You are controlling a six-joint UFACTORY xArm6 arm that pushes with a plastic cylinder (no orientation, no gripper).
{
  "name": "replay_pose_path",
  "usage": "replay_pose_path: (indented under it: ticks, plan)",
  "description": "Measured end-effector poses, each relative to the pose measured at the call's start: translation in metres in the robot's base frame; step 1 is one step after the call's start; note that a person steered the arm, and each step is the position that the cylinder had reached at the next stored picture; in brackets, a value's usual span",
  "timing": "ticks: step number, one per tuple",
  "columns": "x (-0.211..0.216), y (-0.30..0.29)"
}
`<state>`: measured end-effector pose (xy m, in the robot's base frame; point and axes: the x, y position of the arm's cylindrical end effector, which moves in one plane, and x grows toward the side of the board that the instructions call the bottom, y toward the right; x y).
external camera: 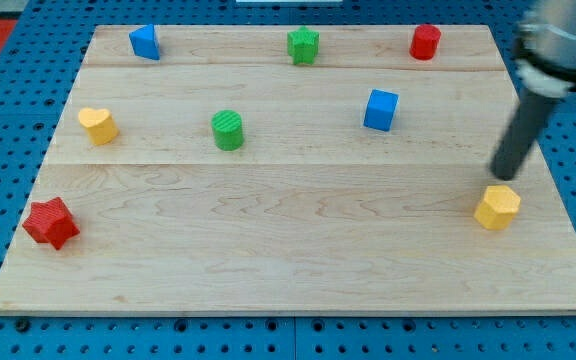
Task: Move the yellow hexagon to the bottom right of the green circle
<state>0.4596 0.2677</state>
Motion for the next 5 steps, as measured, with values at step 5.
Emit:
replay_pose_path:
  ticks: [5]
  plan:
    - [0.038,-0.105]
